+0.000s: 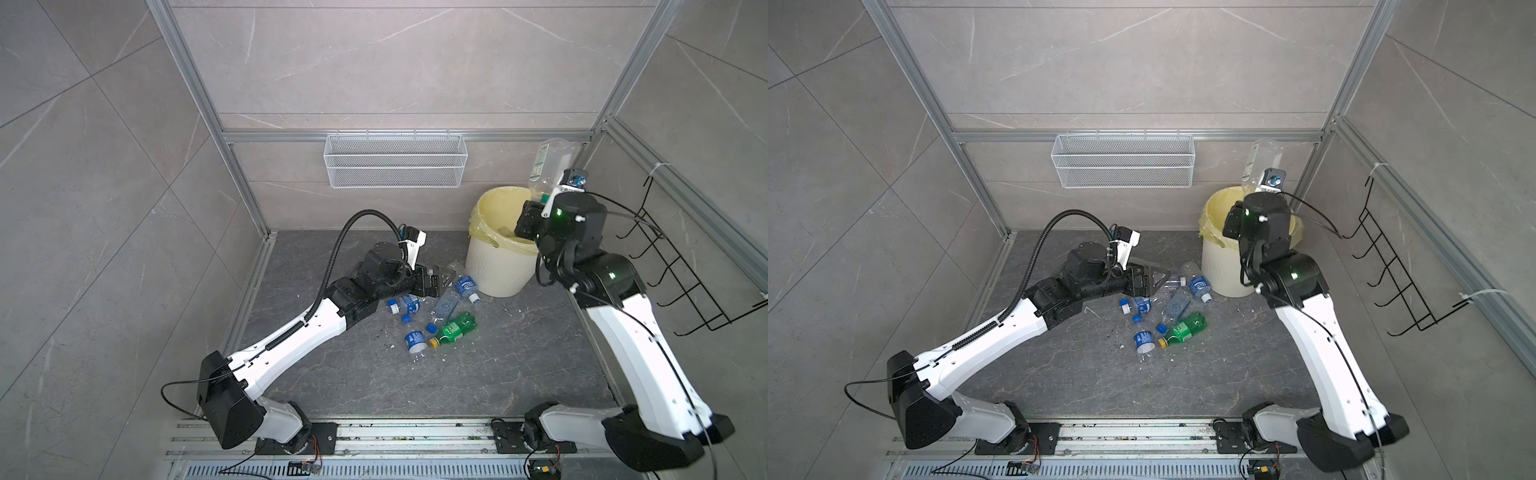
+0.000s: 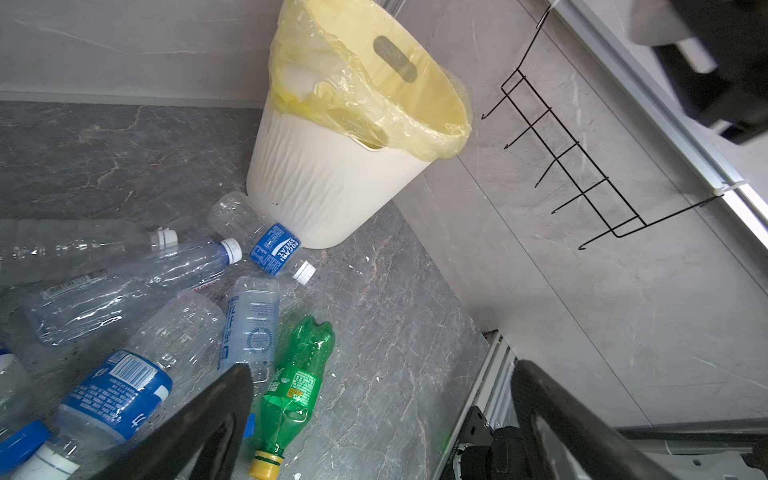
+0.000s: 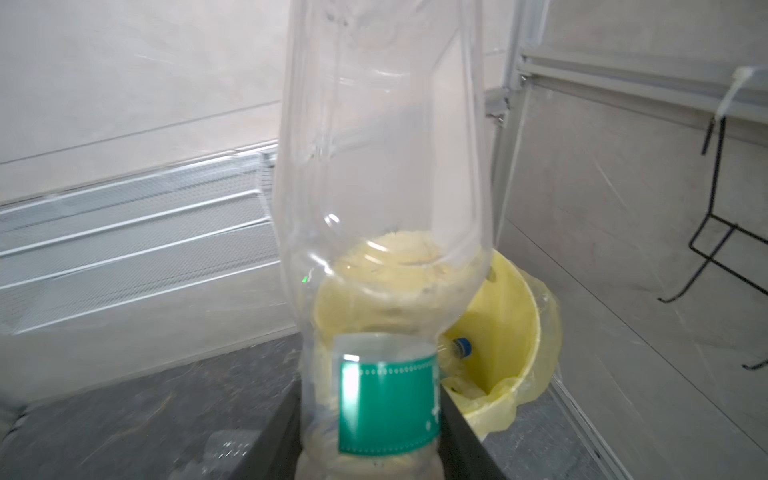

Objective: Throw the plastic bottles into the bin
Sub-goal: 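Carry the square bottle over the bin with the right gripper and release, then withdraw the right gripper from the bin toward the bottles while the left gripper lowers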

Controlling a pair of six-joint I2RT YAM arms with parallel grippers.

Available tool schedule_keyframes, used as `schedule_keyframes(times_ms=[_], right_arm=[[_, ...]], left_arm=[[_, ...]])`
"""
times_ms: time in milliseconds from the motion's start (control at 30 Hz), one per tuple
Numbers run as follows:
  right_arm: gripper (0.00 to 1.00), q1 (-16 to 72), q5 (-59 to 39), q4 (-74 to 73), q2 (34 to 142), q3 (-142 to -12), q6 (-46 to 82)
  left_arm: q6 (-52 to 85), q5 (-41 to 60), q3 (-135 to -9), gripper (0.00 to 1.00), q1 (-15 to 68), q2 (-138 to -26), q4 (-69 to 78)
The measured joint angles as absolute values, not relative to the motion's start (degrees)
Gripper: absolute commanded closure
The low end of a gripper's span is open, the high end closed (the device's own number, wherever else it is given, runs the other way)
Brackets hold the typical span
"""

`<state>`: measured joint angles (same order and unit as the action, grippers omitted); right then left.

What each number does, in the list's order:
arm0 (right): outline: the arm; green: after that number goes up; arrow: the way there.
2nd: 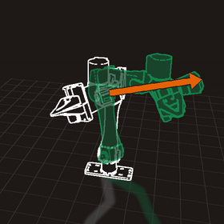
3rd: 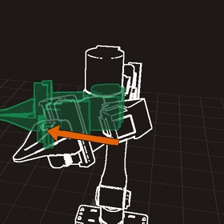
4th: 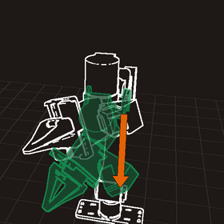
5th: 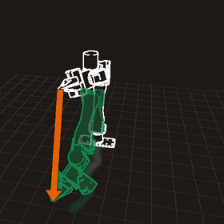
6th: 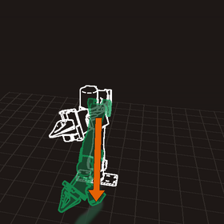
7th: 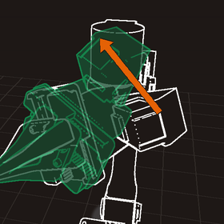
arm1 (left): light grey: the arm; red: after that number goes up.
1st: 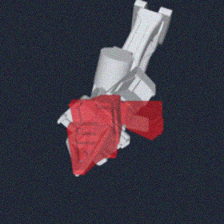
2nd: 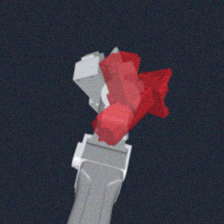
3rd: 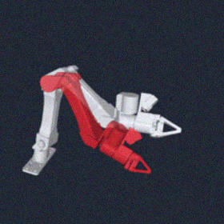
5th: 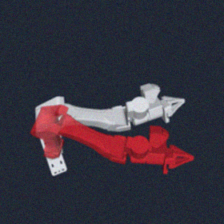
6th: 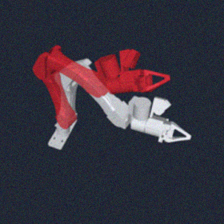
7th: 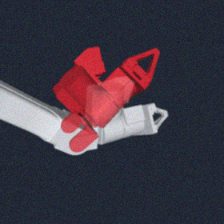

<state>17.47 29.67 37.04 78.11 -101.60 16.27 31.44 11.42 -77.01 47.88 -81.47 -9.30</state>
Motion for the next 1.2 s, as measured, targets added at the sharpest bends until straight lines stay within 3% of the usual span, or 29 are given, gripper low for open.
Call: schedule_keyframes(times_ms=[133, 233, 867, 1200], right_arm=[[0.14, 10.22, 24.86, 40.77, 88.36, -103.59, 18.92], [0.01, 9.82, 22.20, 42.98, 89.60, -102.63, 19.68], [0.00, 11.14, 12.32, 40.49, 77.36, -91.88, 20.18], [0.00, 24.64, 11.33, 35.03, 72.20, -81.95, 19.68]], left_arm=[[31.18, 10.52, -76.23, 0.00, 47.86, -81.45, -9.45], [31.03, 10.35, -74.89, 0.00, 47.86, -81.43, -9.85], [31.24, 5.67, -72.69, 0.00, 47.03, -81.84, -13.34], [35.11, 4.82, -69.80, 0.00, 35.33, -84.77, -15.53]])
